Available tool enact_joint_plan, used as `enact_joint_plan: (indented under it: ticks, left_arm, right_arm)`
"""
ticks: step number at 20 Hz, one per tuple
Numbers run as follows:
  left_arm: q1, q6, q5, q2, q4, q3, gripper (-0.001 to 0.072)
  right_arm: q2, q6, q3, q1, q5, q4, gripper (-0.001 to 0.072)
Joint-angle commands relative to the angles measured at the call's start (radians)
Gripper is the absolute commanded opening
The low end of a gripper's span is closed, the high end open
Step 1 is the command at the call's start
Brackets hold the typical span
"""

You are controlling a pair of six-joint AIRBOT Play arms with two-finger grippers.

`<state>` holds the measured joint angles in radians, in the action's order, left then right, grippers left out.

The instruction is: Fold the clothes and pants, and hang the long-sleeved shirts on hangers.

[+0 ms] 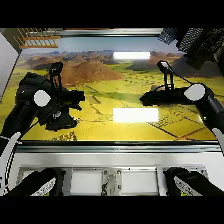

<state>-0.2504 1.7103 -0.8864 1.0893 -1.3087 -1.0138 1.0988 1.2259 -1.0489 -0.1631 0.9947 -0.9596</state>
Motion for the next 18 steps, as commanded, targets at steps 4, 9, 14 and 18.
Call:
enact_joint_plan:
  ticks: [4, 9, 14, 18]
  left_arm:
    - [0.001, 0.000, 0.000, -0.001, 0.000, 0.000, 0.0011]
    - [0.001, 0.000, 0.001, -0.001, 0.000, 0.000, 0.0011]
    - [0.005, -0.001, 0.049, 0.003, -0.003, 0.000, 0.0011]
    - [0.005, -0.200, 0.127, 0.010, -0.149, -0.002, 0.0692]
  right_arm:
    - [0.001, 0.000, -0.001, 0.000, 0.000, 0.000, 0.0021]
    - [0.001, 0.000, -0.001, 0.000, 0.000, 0.000, 0.0020]
    - [0.001, 0.000, -0.001, 0.000, 0.000, 0.000, 0.0021]
    - [0.001, 0.000, -0.001, 0.000, 0.000, 0.000, 0.0021]
